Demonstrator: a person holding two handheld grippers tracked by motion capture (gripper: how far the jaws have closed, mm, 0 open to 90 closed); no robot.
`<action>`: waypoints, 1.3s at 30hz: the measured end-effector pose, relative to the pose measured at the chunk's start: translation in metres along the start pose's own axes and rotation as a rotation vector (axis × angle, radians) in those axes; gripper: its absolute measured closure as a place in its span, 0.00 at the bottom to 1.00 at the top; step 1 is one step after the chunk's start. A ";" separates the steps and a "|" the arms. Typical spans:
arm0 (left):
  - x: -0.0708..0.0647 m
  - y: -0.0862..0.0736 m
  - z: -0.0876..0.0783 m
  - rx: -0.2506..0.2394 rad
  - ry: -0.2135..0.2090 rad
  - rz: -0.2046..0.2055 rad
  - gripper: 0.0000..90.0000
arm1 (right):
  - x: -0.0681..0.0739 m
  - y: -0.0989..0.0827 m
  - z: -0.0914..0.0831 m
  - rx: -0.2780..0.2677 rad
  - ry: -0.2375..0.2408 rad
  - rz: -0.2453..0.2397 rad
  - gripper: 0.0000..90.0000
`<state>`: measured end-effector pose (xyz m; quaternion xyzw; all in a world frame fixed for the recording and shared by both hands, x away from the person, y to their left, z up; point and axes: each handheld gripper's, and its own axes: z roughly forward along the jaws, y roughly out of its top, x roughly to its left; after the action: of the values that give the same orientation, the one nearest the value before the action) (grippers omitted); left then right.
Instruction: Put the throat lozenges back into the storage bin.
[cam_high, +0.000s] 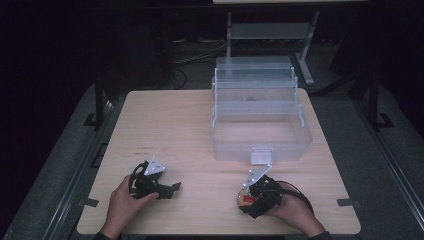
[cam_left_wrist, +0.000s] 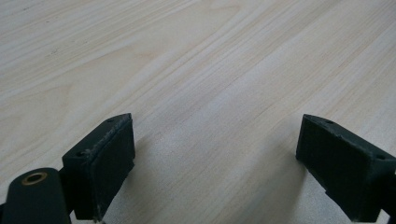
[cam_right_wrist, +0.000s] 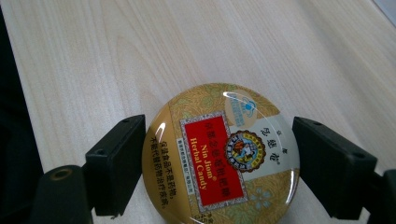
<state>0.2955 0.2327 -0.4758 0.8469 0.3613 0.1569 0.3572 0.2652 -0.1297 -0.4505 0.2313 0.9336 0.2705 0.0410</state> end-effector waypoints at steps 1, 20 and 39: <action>0.000 0.000 0.000 0.001 0.000 0.000 0.12 | 0.000 0.000 0.000 0.000 0.000 0.000 0.22; 0.000 0.000 0.000 0.000 0.000 -0.001 0.12 | -0.008 -0.005 -0.015 -0.008 -0.016 0.031 0.22; 0.000 0.000 0.000 -0.003 0.000 -0.005 0.12 | -0.016 -0.012 -0.030 -0.024 -0.032 0.071 0.22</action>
<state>0.2954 0.2324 -0.4759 0.8455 0.3630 0.1566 0.3589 0.2684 -0.1603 -0.4320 0.2680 0.9207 0.2793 0.0488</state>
